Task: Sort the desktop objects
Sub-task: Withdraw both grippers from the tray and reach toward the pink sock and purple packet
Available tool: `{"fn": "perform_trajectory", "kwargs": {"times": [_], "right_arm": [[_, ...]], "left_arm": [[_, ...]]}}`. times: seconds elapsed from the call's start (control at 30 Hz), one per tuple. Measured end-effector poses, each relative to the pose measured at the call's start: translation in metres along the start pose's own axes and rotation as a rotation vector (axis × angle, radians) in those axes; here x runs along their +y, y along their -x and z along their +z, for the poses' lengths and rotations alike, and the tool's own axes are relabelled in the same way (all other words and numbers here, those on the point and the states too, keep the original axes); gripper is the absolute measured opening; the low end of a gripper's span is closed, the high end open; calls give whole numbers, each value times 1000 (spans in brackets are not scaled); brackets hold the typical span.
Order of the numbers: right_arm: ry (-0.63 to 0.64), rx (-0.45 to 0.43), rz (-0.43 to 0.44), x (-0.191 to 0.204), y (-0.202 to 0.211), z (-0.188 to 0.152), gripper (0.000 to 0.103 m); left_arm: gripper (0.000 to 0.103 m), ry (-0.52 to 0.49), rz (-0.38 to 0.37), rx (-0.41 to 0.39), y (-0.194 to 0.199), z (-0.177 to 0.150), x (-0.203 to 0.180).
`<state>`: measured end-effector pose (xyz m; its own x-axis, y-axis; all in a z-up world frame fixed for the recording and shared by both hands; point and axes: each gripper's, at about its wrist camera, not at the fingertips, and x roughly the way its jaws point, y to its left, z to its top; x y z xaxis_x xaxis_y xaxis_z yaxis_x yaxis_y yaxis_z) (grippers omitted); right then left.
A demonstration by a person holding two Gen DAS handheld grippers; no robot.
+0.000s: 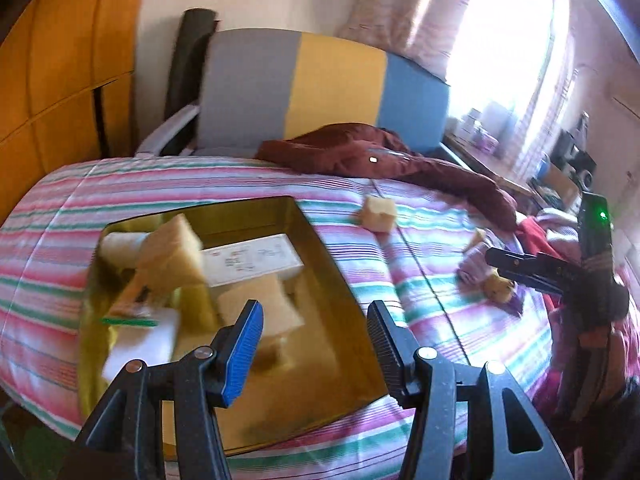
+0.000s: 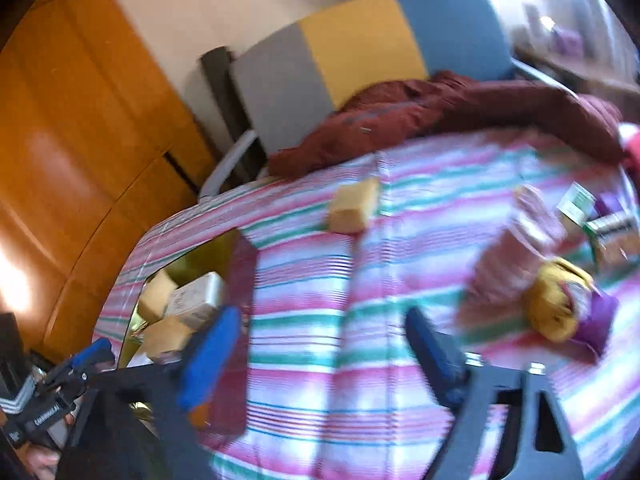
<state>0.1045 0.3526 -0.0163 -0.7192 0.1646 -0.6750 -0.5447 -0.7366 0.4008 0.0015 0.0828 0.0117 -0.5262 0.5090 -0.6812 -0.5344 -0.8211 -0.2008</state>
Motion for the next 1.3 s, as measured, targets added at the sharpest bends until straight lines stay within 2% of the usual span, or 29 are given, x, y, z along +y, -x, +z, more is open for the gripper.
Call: {"fn": "perform_trajectory", "kwargs": {"times": [0.13, 0.23, 0.3, 0.4, 0.47, 0.53, 0.73, 0.9, 1.1, 1.17, 1.2, 1.23, 1.3], "right_arm": [[-36, 10, -94, -43, 21, 5, 70], [-38, 27, -211, -77, 39, 9, 70], [-6, 77, -271, -95, 45, 13, 70], [111, 177, -335, -110, 44, 18, 70], [183, 255, -342, -119, 39, 21, 73], [248, 305, -353, -126, 33, 22, 83], [402, 464, -424, -143, -4, 14, 85], [424, 506, -449, -160, -22, 13, 86], [409, 515, -430, -174, -34, 16, 86], [422, 528, -423, -178, -38, 14, 83], [427, 535, -419, -179, -39, 13, 79], [427, 540, -402, -179, -39, 12, 71], [426, 538, -365, -179, -36, 12, 67]], "left_arm": [[55, -36, -34, 13, -4, 0, -16], [55, -57, -55, 27, -7, -1, -26], [55, -65, -65, 36, -10, -2, -32], [55, -75, -82, 50, -15, -2, -39], [55, -84, -94, 59, -18, -2, -44], [55, -97, -97, 64, -20, -1, -49], [55, -119, -113, 92, -29, -1, -61], [55, -132, -121, 123, -40, -3, -68], [55, -159, -140, 155, -51, -4, -80], [55, -168, -149, 162, -54, -3, -85], [55, -176, -151, 167, -56, -3, -88], [55, -182, -153, 170, -58, -3, -90], [55, -192, -162, 177, -62, -2, -96]]}}
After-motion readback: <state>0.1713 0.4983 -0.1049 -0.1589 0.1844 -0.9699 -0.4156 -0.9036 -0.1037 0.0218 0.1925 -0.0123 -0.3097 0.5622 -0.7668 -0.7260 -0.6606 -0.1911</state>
